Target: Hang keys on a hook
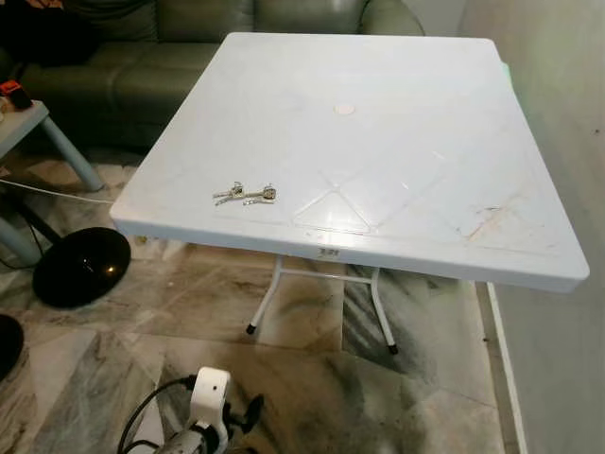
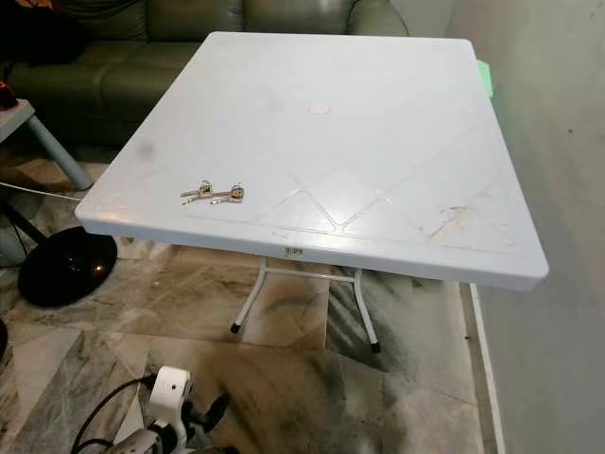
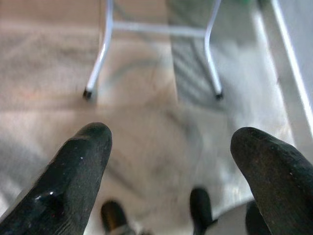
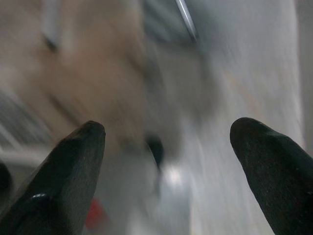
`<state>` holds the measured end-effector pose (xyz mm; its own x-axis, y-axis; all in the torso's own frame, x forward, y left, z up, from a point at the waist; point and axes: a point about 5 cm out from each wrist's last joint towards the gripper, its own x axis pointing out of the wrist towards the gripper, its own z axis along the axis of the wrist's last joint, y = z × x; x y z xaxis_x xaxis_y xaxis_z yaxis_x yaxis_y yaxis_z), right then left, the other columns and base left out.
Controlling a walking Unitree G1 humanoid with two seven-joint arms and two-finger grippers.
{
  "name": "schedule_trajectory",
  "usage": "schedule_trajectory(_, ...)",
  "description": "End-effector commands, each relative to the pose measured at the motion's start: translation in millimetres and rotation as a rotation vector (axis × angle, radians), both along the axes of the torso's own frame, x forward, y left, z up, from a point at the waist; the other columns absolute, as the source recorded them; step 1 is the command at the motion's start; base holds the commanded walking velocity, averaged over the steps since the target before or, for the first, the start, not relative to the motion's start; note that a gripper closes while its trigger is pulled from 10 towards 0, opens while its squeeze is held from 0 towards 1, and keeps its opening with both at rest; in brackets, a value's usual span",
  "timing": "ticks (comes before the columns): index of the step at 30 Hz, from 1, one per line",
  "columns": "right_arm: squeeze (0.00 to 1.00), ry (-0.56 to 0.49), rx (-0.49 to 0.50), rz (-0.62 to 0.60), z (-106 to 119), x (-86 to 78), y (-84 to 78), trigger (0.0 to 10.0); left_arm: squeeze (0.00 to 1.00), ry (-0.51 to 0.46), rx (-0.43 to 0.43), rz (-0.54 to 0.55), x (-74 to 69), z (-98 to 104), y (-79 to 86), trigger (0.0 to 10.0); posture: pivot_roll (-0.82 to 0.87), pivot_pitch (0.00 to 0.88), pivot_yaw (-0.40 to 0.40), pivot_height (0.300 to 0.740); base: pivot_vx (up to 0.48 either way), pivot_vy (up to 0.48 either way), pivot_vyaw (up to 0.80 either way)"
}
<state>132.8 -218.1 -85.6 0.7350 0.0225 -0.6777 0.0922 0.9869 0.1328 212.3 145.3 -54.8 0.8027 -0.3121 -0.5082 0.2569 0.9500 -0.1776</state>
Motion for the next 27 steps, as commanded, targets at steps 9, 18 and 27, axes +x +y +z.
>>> schedule_trajectory(9,0.00,-0.270,0.038,0.150,27.4,43.7,23.0,10.0,0.00,-0.118,-0.007,0.017,11.6,13.1,-1.4,10.0,0.08,0.073,-0.012,0.740,0.000,0.000,0.00)
schedule_trajectory(18,0.00,-0.563,0.150,0.271,73.8,70.7,47.7,10.0,0.00,-0.380,-0.146,-0.064,34.9,55.0,-32.7,10.0,0.09,0.070,-0.029,0.740,0.000,0.000,0.00)
schedule_trajectory(27,0.00,-0.717,0.211,0.292,120.6,82.1,48.8,10.0,0.00,-0.580,-0.210,-0.145,44.7,103.6,-51.5,10.0,0.08,0.059,-0.032,0.740,0.000,0.000,0.00)
